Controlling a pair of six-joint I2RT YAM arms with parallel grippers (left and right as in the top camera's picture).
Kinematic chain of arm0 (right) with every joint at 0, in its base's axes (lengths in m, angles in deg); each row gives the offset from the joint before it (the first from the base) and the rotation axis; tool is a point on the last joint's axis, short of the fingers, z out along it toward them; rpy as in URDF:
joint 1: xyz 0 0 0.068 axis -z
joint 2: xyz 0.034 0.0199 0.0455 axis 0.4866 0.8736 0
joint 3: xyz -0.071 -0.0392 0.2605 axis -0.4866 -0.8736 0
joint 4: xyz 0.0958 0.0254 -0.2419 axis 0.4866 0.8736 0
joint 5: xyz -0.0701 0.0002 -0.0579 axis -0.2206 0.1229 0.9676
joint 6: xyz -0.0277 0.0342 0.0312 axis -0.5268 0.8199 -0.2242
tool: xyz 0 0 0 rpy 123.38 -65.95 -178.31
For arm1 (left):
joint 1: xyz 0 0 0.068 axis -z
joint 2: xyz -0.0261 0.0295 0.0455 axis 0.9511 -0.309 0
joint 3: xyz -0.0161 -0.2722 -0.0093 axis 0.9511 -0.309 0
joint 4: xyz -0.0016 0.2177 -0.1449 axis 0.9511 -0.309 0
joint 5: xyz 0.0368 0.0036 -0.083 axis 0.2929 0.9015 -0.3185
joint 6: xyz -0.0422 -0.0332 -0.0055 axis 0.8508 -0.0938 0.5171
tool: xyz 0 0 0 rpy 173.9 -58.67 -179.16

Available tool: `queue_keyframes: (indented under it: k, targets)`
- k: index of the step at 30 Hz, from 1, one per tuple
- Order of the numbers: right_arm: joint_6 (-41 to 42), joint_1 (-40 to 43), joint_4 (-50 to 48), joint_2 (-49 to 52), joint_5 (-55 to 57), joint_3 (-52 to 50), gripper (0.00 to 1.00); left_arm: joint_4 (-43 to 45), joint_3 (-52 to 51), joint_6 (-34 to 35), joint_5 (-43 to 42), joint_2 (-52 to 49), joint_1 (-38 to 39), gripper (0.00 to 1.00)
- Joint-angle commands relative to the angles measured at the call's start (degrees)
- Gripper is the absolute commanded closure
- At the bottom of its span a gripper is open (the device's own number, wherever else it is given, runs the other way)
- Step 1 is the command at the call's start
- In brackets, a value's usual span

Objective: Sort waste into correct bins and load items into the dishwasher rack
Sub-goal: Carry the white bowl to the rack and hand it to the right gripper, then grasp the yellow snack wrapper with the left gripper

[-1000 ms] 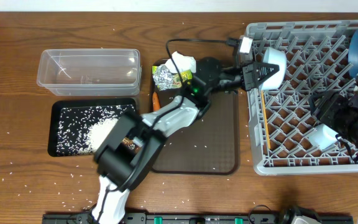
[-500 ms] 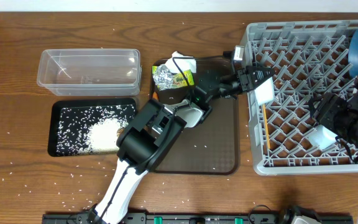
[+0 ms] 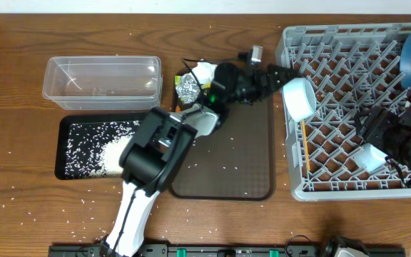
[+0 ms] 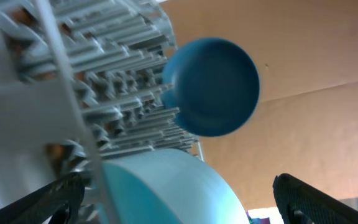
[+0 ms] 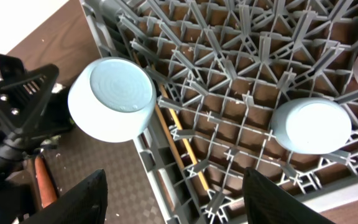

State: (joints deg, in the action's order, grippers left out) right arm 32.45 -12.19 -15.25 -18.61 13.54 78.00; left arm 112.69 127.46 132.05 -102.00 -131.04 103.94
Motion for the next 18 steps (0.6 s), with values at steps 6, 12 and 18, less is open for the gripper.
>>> queue_keyframes:
  k: [6,12,18]
  targets:
    - [-7.87,-0.79,-3.61,-0.13,-15.37,0.74,0.40,-19.54,1.33,-18.69,-2.89,17.03,-6.36,0.02]
    - [-15.28,-9.84,-5.88,0.02,-19.93,0.72,0.41,-54.51,1.33,-40.06,2.67,32.00,-13.09,0.02]
    - [-15.91,-20.13,-9.42,0.13,-13.38,0.72,0.39,-80.24,1.33,-59.56,26.27,39.36,-12.72,0.02]
